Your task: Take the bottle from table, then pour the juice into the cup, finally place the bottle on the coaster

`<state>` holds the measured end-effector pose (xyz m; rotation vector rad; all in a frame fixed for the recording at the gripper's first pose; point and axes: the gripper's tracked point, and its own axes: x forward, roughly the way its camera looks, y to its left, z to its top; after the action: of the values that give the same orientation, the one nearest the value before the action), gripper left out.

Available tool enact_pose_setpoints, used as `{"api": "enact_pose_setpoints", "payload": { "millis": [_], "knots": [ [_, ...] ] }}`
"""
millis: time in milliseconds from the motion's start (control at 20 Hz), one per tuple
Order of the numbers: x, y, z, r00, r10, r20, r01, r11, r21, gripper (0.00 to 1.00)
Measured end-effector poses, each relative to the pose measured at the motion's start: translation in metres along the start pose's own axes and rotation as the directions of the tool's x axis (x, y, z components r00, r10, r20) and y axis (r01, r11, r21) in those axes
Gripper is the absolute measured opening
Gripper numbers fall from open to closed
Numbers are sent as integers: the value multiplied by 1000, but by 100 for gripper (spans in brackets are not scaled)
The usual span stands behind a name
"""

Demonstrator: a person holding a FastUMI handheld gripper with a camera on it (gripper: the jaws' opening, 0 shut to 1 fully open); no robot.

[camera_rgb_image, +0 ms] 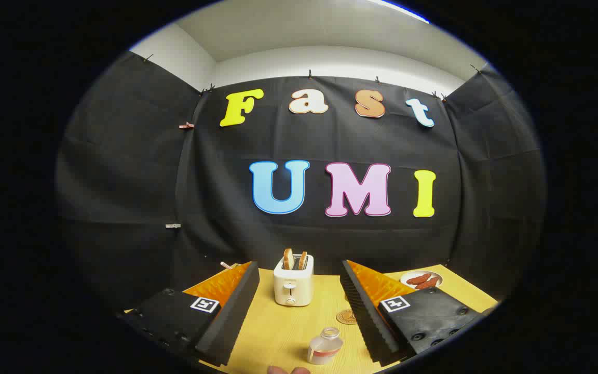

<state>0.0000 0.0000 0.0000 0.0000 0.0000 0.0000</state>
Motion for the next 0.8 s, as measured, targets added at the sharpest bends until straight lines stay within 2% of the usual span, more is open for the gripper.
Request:
{"api": "enact_pose_setpoints", "payload": {
  "millis": [800],
  "knots": [
    [-7, 1, -11, 1000, -28, 15, 28, 1000, -7, 97]
  ]
}}
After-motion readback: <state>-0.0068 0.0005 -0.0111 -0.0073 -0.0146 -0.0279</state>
